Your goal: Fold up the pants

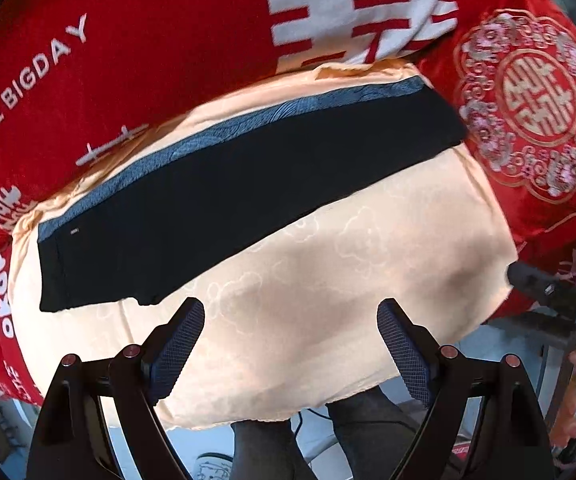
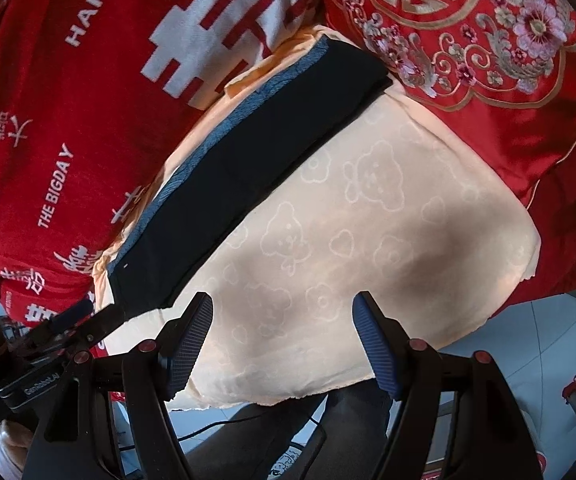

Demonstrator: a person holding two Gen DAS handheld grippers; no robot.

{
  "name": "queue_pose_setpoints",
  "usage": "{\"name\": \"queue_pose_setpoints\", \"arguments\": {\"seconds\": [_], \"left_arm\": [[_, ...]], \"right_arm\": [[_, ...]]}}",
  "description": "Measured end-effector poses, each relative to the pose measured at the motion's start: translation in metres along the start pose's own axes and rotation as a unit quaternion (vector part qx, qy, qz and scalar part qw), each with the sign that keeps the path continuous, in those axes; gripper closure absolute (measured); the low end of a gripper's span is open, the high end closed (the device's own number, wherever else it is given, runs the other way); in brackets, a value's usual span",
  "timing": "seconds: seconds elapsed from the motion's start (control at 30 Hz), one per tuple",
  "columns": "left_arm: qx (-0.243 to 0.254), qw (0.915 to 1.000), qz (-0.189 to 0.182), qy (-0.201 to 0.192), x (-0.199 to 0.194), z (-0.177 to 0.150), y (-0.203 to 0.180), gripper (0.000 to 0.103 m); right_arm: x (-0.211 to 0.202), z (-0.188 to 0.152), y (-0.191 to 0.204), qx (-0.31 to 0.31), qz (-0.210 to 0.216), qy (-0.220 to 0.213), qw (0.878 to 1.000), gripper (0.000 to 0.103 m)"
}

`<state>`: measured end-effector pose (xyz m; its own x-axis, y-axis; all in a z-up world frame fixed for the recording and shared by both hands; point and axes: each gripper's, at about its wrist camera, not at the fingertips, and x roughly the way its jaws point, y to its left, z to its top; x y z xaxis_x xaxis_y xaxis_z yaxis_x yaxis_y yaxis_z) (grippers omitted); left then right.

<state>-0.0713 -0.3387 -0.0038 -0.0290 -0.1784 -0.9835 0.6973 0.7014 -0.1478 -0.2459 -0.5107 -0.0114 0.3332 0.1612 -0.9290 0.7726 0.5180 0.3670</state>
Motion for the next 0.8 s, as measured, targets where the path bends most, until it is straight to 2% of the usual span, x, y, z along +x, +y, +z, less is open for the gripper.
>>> {"name": "queue_pose_setpoints", "arguments": {"seconds": [0.23, 0.3, 0.5, 0.67, 0.8], "left_arm": [[-0.004, 0.9999, 0.012, 0.008, 0.043, 0.015, 0.004, 0.014], [-0.007, 0.9999, 0.013, 0.009, 0.059, 0.022, 0.005, 0.014], [-0.021, 0.9997, 0.014, 0.003, 0.111, 0.050, 0.008, 0.014], [-0.035, 0.9988, 0.026, -0.021, 0.151, 0.073, 0.013, 0.014], [-0.059, 0.9974, 0.027, -0.032, 0.176, 0.088, 0.018, 0.014]], "right_arm": [[0.030, 0.026, -0.026, 0.057, 0.051, -0.013, 0.997, 0.027], [0.043, 0.034, -0.029, 0.056, 0.064, -0.013, 0.996, 0.027], [0.094, 0.056, -0.036, 0.042, 0.065, -0.016, 0.997, 0.028], [0.120, 0.086, -0.053, 0.056, 0.070, -0.076, 0.993, 0.034], [0.135, 0.111, -0.072, 0.087, 0.079, -0.097, 0.988, 0.035]]}}
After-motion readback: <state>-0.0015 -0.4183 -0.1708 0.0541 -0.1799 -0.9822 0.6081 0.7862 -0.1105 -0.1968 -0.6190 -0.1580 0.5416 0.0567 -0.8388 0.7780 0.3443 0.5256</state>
